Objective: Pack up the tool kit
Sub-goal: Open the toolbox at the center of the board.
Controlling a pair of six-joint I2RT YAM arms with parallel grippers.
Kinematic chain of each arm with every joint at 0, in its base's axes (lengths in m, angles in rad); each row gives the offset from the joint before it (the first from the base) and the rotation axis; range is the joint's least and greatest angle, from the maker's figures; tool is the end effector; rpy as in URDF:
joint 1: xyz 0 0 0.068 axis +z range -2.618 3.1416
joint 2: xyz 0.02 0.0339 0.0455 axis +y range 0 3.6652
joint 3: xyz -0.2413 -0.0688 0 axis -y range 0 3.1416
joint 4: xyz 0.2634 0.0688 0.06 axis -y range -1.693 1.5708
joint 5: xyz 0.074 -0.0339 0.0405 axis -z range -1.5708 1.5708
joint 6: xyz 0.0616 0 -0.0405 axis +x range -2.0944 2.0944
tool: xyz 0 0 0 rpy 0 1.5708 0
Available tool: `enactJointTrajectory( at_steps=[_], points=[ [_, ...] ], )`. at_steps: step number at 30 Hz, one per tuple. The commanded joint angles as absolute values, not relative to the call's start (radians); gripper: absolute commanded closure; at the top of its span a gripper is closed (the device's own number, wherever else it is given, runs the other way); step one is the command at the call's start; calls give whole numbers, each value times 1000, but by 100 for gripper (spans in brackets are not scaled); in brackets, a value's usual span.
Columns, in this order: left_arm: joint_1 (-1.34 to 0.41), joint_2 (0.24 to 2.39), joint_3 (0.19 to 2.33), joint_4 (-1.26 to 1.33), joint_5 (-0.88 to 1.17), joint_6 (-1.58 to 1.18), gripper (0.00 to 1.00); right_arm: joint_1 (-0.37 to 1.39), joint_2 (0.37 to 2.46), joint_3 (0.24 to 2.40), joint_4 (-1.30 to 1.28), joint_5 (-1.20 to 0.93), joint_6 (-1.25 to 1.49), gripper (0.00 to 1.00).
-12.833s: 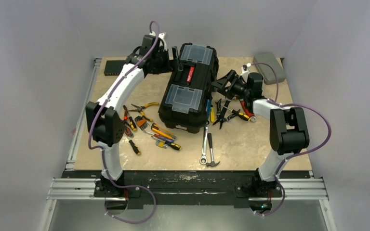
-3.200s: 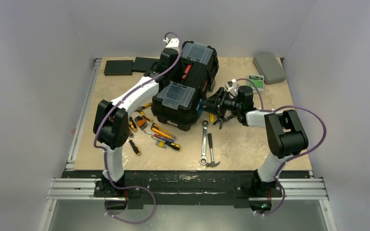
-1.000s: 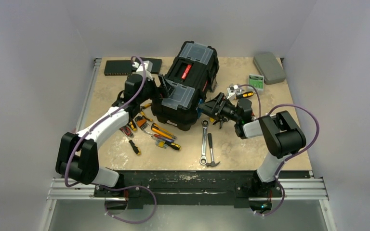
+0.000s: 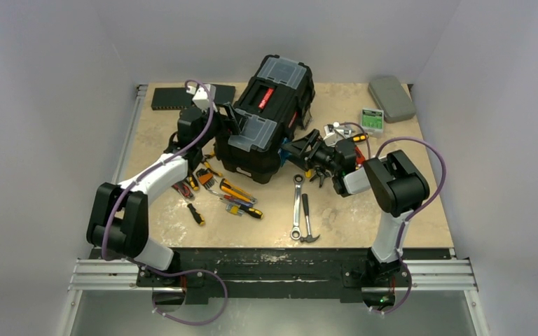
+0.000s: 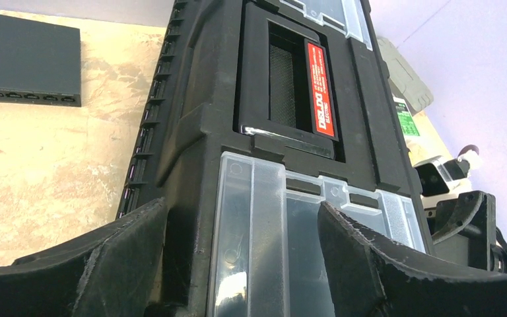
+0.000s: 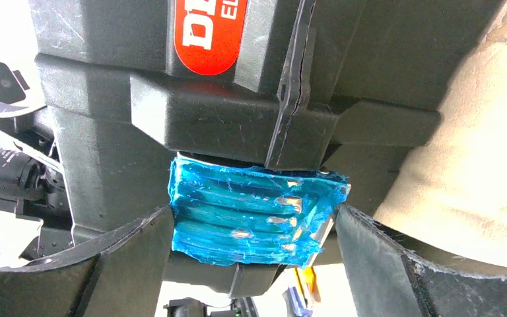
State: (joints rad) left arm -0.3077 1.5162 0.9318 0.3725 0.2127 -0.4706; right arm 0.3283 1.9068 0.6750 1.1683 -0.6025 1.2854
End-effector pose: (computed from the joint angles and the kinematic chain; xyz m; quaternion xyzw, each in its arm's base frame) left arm 0.3685 -0.1308 0.2309 0.0035 0.7764 -0.3135 0.5468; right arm 0.3373 0.1518 0.1049 0.1404 0.7116 0.6216 0.2958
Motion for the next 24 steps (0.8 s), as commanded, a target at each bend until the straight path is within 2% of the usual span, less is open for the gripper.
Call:
enactJointTrajectory(
  at_steps=[1, 11, 17, 24],
  points=[
    [-375, 1625, 880, 215, 465, -575, 20, 446, 1887, 776, 1281, -608, 1303, 14],
    [-310, 1674, 863, 263, 558, -673, 20, 425, 2042, 753, 1484, -665, 1396, 13],
    [-301, 1686, 865, 261, 569, -690, 20, 402, 1930, 732, 1198, -619, 1213, 13],
    [-299, 1739, 853, 354, 648, -771, 21, 424, 2163, 819, 1688, -634, 1621, 12]
  ],
)
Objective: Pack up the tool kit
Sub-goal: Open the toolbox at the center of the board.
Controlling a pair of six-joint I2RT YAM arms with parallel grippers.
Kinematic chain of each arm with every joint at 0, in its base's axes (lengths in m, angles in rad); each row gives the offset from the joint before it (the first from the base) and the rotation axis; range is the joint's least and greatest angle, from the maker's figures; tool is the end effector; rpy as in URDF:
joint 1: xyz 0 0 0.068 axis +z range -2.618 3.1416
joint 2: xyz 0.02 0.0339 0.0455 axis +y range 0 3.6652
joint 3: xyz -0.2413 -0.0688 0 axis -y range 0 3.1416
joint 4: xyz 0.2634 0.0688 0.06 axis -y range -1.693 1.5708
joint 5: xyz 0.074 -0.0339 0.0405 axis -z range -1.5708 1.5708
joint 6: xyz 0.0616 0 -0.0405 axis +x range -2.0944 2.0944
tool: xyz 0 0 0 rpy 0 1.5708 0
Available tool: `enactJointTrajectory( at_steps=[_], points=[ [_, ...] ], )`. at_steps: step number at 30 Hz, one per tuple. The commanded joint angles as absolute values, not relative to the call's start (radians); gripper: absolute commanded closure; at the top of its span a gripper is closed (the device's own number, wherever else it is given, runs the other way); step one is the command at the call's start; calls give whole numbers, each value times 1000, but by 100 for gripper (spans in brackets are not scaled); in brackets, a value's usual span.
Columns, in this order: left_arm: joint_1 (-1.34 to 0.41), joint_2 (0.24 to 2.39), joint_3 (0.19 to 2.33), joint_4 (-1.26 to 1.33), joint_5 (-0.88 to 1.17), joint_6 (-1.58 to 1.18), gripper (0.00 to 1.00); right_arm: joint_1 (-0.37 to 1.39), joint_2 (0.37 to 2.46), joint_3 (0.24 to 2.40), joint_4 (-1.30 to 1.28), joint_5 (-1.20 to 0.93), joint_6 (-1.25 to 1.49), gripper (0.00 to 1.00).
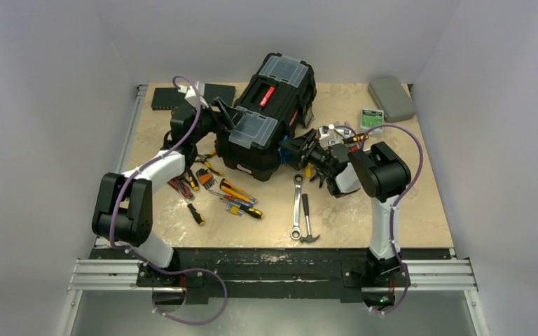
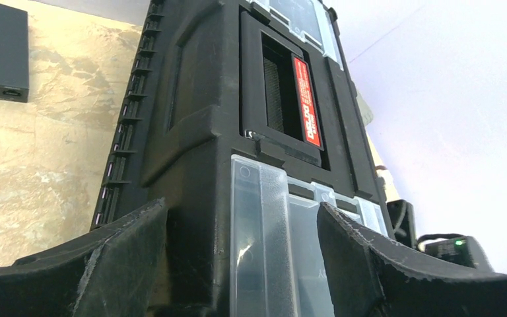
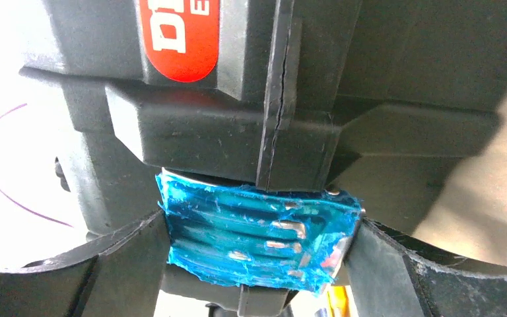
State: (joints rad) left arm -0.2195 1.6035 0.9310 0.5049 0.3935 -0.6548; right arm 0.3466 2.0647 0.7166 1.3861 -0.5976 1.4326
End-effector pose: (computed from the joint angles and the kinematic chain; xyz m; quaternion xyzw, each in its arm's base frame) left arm 0.3856 -0.1102 0.2157 -0.0386 0.7586 -0.4033 0.5102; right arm 0.3418 0.1603 0.0871 0.1609 0.6771 0.6634 0.2750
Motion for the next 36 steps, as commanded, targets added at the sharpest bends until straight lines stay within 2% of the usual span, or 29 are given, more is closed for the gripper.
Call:
enactJointTrajectory(
  at_steps=[1, 5, 6, 7, 8, 10, 15, 19, 26, 30, 36],
  points=[
    [-299, 1754, 853, 379, 668, -787, 21, 434, 2172, 833, 1693, -632, 1628, 12],
    [-299, 1775, 861, 387, 686, -793, 23, 463, 2144, 860, 1626, -626, 1589, 14],
    [-298, 1771, 861, 375, 681, -784, 24, 463, 2131, 862, 1604, -631, 1585, 23],
    [-299, 1766, 862, 361, 670, -771, 24, 463, 2116, 863, 1582, -647, 1576, 42],
    [-299, 1757, 864, 343, 653, -757, 25, 460, 2098, 863, 1559, -656, 1568, 55],
    [-300, 1739, 869, 300, 626, -727, 26, 451, 2057, 855, 1503, -659, 1551, 74],
    [-314, 1695, 883, 207, 543, -646, 29, 434, 1905, 838, 1187, -622, 1397, 91],
    [-339, 1675, 896, 147, 474, -599, 31, 431, 1841, 859, 998, -574, 1301, 100],
    [-385, 1649, 926, 50, 345, -517, 34, 431, 1772, 963, 589, -482, 1135, 100],
    [-478, 1638, 982, -89, 148, -421, 35, 425, 1779, 1000, 473, -473, 1105, 100],
    [-559, 1662, 1034, -151, 31, -360, 36, 399, 1766, 994, 375, -453, 1071, 100]
  ],
)
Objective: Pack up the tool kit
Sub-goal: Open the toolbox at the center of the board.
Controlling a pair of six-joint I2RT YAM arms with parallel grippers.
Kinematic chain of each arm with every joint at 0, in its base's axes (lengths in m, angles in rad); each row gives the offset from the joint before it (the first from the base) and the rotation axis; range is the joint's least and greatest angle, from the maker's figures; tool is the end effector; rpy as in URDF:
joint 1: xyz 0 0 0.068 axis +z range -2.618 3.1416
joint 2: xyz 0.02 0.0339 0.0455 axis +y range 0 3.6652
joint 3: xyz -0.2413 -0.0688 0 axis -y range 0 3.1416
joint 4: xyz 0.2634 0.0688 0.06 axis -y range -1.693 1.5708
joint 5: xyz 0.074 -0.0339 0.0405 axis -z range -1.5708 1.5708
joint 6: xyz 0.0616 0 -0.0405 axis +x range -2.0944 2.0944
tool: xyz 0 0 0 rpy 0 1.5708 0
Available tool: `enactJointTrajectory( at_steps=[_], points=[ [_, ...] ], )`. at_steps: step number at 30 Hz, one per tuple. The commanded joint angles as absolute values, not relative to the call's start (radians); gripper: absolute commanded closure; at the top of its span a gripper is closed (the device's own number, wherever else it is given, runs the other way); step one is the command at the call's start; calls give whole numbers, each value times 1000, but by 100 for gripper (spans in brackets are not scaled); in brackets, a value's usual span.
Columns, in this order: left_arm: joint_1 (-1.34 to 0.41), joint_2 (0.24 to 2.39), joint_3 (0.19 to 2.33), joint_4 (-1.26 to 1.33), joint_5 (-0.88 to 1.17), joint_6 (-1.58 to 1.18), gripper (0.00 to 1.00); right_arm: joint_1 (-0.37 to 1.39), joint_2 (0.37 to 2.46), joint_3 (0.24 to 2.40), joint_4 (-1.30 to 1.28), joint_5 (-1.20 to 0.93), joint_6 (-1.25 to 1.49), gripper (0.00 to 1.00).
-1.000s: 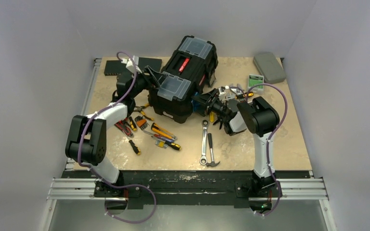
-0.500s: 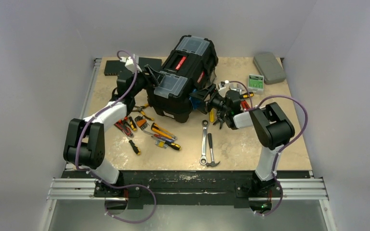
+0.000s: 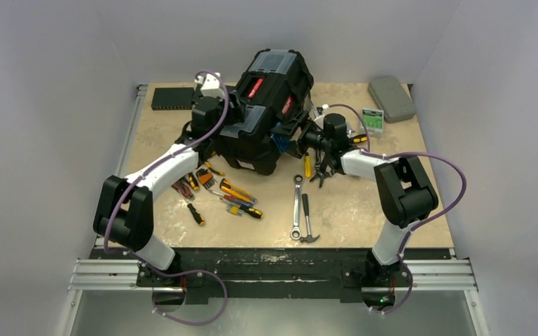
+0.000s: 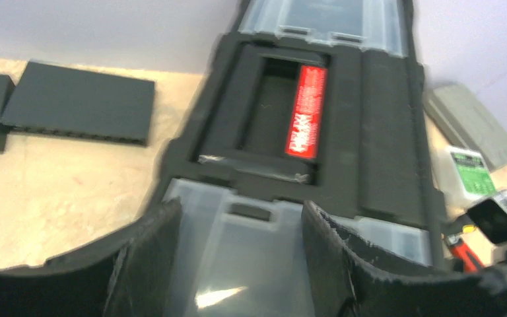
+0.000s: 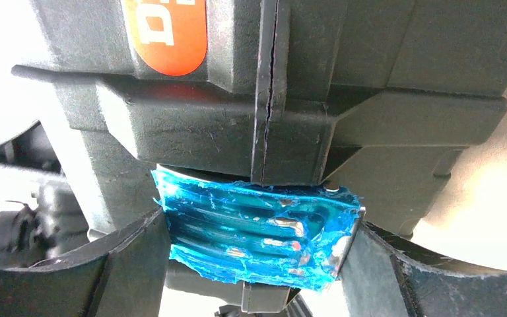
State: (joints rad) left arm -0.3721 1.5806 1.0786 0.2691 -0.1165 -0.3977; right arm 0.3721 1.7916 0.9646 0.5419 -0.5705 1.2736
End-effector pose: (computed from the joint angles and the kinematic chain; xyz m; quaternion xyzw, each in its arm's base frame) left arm 0.3880 -0.1437 0.2494 -0.0461 0.7826 -0.1901 0.5910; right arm 0.3755 0.1823 0.1603 0.1827 0.7648 0.5749 0.2261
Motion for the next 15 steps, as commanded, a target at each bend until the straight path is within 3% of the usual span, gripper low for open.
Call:
enactJointTrajectory(
  at_steps=[1, 7, 15],
  points=[
    [-574, 1665, 1042, -166, -5, -346, 36, 393, 1763, 991, 365, -454, 1062, 100],
    [-668, 1711, 1115, -263, -195, -287, 37, 382, 1743, 1042, 257, -437, 994, 100],
    [-679, 1786, 1145, -293, -141, -339, 37, 381, 1733, 1114, 154, -417, 939, 100]
  ],
)
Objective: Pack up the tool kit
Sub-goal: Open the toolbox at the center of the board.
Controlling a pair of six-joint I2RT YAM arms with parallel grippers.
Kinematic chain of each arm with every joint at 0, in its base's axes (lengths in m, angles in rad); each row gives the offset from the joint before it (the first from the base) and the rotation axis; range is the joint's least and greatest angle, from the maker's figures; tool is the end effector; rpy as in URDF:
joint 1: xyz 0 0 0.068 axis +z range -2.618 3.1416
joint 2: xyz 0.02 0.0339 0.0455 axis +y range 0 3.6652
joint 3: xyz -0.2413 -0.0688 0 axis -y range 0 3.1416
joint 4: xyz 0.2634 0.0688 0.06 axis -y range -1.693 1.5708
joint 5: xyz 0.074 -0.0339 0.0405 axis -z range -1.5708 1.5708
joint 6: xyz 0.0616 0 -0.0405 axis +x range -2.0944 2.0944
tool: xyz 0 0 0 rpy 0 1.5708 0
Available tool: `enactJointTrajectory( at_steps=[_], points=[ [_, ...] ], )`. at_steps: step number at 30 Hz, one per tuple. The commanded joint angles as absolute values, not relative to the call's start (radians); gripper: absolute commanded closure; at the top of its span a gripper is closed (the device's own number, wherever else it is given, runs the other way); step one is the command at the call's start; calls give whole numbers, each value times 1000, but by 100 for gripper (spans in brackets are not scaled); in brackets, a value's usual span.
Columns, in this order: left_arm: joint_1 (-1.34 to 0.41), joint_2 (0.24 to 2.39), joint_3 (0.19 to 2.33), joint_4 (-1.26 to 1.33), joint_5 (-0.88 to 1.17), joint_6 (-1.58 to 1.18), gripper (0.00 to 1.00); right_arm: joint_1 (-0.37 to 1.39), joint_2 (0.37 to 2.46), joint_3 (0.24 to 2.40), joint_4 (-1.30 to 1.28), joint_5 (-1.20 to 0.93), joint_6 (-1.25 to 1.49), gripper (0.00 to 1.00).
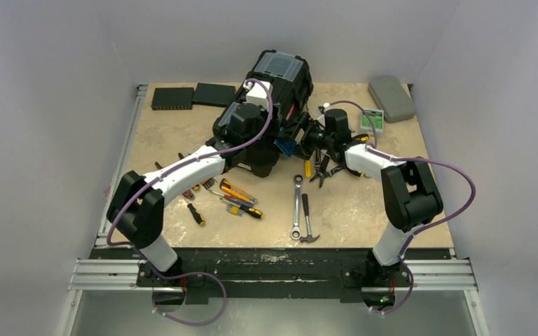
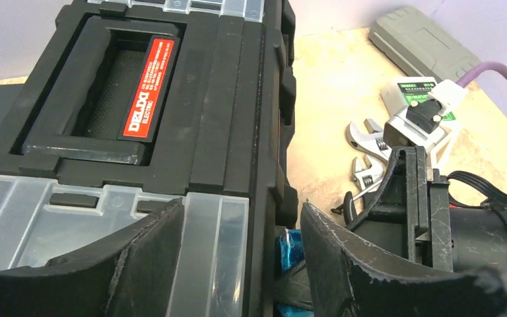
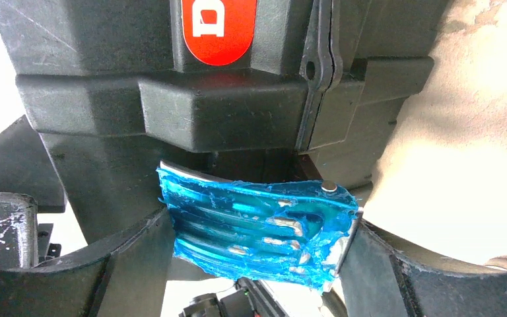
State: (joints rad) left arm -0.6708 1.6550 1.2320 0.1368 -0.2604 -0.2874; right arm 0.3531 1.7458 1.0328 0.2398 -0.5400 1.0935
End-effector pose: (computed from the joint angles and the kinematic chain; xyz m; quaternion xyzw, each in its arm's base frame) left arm 0.3492 -0.2569 0.2628 0.0749 0.7942 -0.1816 0.5750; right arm 0.3769 0.1727 0.1664 0.1678 0.8169 0.5033 0.2263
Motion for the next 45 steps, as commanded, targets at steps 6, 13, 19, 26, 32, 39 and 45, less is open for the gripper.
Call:
enactJointTrajectory(
  at_steps=[6, 13, 19, 26, 32, 39, 45],
  points=[
    [-649, 1759, 1145, -275, -34, -382, 36, 380, 1718, 1157, 66, -388, 886, 88],
    [-627, 1666, 1225, -359, -5, -377, 33, 341, 1633, 1033, 174, -424, 911, 26],
    [-618, 1627, 1282, -408, -8, -369, 31, 296, 1567, 974, 182, -462, 893, 23],
    [-575, 1564, 1388, -463, -5, -365, 26, 222, 1459, 900, 142, -460, 828, 20],
    [-551, 1545, 1467, -523, -5, -345, 23, 207, 1464, 848, 150, -482, 799, 19],
    [-534, 1555, 1424, -492, 45, -375, 22, 204, 1616, 721, 652, -700, 1055, 16],
    [-515, 1531, 1395, -477, 69, -385, 21, 200, 1696, 680, 919, -750, 1186, 15]
  ],
)
